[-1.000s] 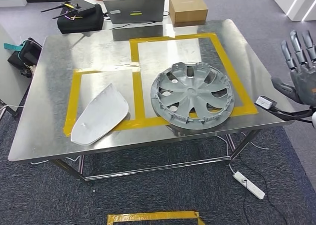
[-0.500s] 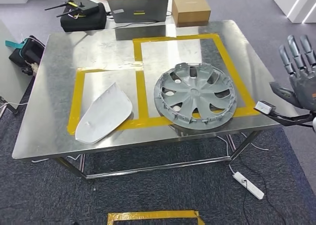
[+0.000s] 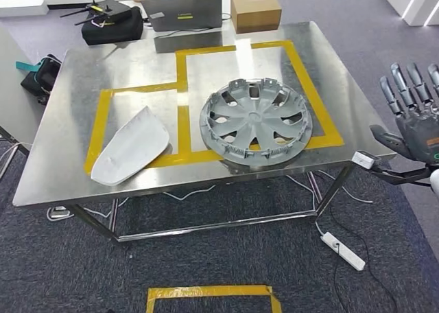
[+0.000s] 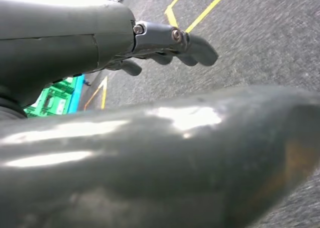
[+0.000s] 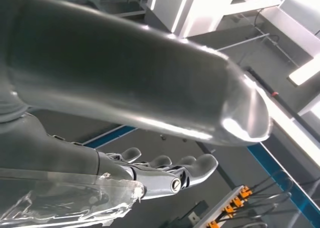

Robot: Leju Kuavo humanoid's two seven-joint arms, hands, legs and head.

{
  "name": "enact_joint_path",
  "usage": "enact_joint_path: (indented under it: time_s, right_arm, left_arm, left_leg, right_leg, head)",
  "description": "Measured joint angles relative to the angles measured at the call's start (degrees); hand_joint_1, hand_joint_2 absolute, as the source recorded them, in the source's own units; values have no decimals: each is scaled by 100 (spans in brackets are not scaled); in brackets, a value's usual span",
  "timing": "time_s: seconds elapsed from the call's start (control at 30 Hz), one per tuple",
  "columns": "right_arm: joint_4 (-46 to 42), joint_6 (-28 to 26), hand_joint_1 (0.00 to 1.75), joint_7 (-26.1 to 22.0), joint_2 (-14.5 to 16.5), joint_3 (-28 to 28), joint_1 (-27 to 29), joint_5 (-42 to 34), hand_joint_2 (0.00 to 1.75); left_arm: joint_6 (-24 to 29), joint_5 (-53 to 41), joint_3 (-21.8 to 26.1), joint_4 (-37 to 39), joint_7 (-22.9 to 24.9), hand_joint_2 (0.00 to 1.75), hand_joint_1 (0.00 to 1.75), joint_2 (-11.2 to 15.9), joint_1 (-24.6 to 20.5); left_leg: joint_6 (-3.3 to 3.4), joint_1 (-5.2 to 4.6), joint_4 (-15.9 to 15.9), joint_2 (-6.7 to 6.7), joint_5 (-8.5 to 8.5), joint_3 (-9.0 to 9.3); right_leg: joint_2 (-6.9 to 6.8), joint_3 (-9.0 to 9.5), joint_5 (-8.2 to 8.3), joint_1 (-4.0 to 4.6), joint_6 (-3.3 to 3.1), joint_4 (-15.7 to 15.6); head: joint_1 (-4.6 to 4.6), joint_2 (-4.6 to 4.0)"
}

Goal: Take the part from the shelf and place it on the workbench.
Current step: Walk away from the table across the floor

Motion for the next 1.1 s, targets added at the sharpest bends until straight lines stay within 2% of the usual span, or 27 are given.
enact_joint_path:
  time_s: [0.03,0.07,0.1,0.13,0.17,0.23,0.3,0.33,0.4,0.43,0.47,0.5,0.57,0.6,0.63,0.67,0.7,0.73,0.77,0.8,0.83,0.9,0.93,0.97,1.0,1.07,1.1]
  right_arm:
    - [1,-6,0,-16,1,-43,35,0,0]
    - [1,-8,0,-24,1,-83,68,0,0]
    - [2,-10,0,-32,1,-111,97,0,0]
    - [2,-11,0,-39,1,-129,118,0,0]
    - [2,-11,0,-45,1,-143,131,0,0]
    - [4,-13,0,-49,1,-184,139,0,0]
    - [7,-15,0,-49,1,-242,138,0,0]
    - [8,-16,0,-50,1,-260,142,0,0]
    - [13,-17,0,-58,1,-267,196,0,0]
    - [18,-16,0,-67,1,-264,240,-1,0]
    - [25,-13,0,-82,1,-268,282,-1,0]
    - [32,-10,0,-97,1,-283,325,-2,0]
    - [38,-16,0,-167,4,-367,440,-2,0]
    - [42,-48,0,-232,14,-451,548,-2,0]
    - [53,-100,0,-336,36,-559,681,-2,0]
    - [67,-157,0,-521,82,-716,841,-2,0]
    - [82,-201,0,-773,152,-937,1034,-3,0]
    - [91,-213,0,-1060,245,-1221,1242,-3,0]
    - [86,-194,0,-1326,352,-1567,1470,-4,0]
    - [62,-156,0,-1529,465,-1943,1703,-4,0]
    - [27,-136,0,-1677,575,-2305,1927,-3,0]
    - [-33,-187,0,-2001,882,-2964,2402,-29,0]
    - [-48,-248,0,-2216,1090,-3262,2674,-58,0]
    - [-69,-323,0,-2445,1360,-3585,2986,-79,0]
    - [-96,-414,0,-2633,1637,-3899,3318,-86,0]
    - [-145,-620,0,-2819,2117,-4435,3909,-43,0]
    - [-153,-699,0,-2840,2287,-4624,4117,-23,0]
  left_arm:
    - [-1,0,1,-1,0,0,0,-3,-5]
    - [-1,0,1,0,0,0,0,-7,-10]
    - [-1,0,2,0,0,0,0,-10,-15]
    - [-1,0,2,0,1,0,0,-14,-19]
    - [-1,0,2,1,1,0,0,-19,-23]
    - [-1,0,2,-1,1,0,0,-25,-42]
    - [-1,0,2,-1,0,0,0,-28,-73]
    - [-1,0,2,-1,0,0,0,-31,-83]
    - [-1,0,2,-1,0,0,0,-35,-76]
    - [-2,0,3,-1,1,0,0,-36,-64]
    - [-2,0,5,-1,1,0,0,-34,-53]
    - [-3,1,8,-1,1,0,0,-31,-48]
    - [-2,2,11,-1,0,0,0,-28,-50]
    - [-1,3,11,-1,-1,0,0,-33,-51]
    - [0,3,11,-1,-2,0,0,-38,-50]
    - [1,4,11,-1,-3,0,0,-46,-47]
    - [1,4,14,-1,-4,0,0,-52,-47]
    - [1,4,17,-1,-4,0,0,-56,-50]
    - [0,4,20,-1,-4,0,0,-63,-56]
    - [2,3,25,-1,-4,0,0,-66,-62]
    - [4,1,35,-1,-4,0,0,-69,-66]
    - [5,-4,81,-1,-4,0,0,-72,-54]
    - [3,-6,109,-1,-4,0,0,-74,-43]
    - [1,-7,130,-1,-4,0,0,-80,-33]
    - [-1,-7,140,-1,-4,0,0,-89,-27]
    - [0,-8,144,-1,-4,0,0,-114,-23]
    - [1,-8,146,-1,-4,0,0,-121,-20]
  left_leg:
    - [2,-4,402,3,-298,-103]
    - [12,-8,781,2,-505,-176]
    - [30,-13,1041,2,-589,-184]
    - [58,-21,1127,2,-559,-107]
    - [96,-34,1026,2,-459,62]
    - [189,-79,371,2,-339,673]
    - [239,-125,-342,-2,-426,1198]
    - [248,-151,-534,-7,-460,1305]
    - [286,-171,-619,-10,-370,1248]
    - [323,-172,-634,-8,-305,1201]
    - [364,-169,-649,-4,-235,1147]
    - [398,-170,-654,1,-167,1085]
    - [448,-193,-651,0,-40,937]
    - [457,-205,-648,-1,26,857]
    - [460,-213,-644,-3,91,774]
    - [456,-216,-640,-5,157,692]
    - [446,-216,-637,-7,222,618]
    - [429,-219,-632,-10,280,554]
    - [408,-228,-624,-14,336,498]
    - [384,-238,-622,-17,396,457]
    - [357,-242,-622,-19,455,425]
    - [298,-223,-629,-23,549,391]
    - [264,-207,-597,-22,499,372]
    - [228,-195,-483,-21,337,329]
    - [192,-182,-256,-19,73,257]
    - [118,-156,467,-15,-510,64]
    - [85,-136,801,-13,-647,7]
  right_leg:
    - [-3,-76,61,14,-27,-2]
    - [-8,-158,125,31,-41,-1]
    - [-12,-242,188,50,-49,0]
    - [-15,-326,249,68,-51,1]
    - [-16,-408,311,84,-47,2]
    - [-15,-540,426,111,-19,5]
    - [-23,-613,546,122,31,-4]
    - [-32,-629,612,117,62,-28]
    - [-47,-660,717,85,123,-88]
    - [-51,-699,647,74,149,-55]
    - [-51,-761,456,70,166,94]
    - [-50,-842,174,70,172,362]
    - [-50,-978,-375,87,174,1116]
    - [-49,-985,-475,100,168,1410]
    - [-49,-916,-445,116,158,1548]
    - [-48,-750,-321,133,143,1493]
    - [-48,-491,-182,149,127,1252]
    - [-49,-165,-133,164,110,881]
    - [-52,170,-169,176,94,441]
    - [-60,406,-246,188,74,101]
    - [-69,527,-323,204,48,-122]
    - [-91,503,-287,223,-36,-230]
    - [-103,475,-233,227,-83,-249]
    - [-116,452,-169,222,-131,-270]
    - [-134,412,-99,213,-166,-286]
    - [-157,260,40,210,-191,-280]
    - [-165,161,110,205,-186,-273]
  head:
    - [0,0]
    - [-1,0]
    - [0,0]
    - [1,0]
    - [1,0]
    - [2,0]
    - [7,0]
    - [8,0]
    - [10,0]
    - [15,0]
    - [24,0]
    - [31,0]
    - [40,0]
    - [39,0]
    - [40,0]
    - [39,0]
    - [40,0]
    - [44,0]
    - [41,0]
    - [39,0]
    - [37,0]
    - [37,0]
    - [38,0]
    - [32,0]
    - [25,0]
    - [10,0]
    - [9,0]
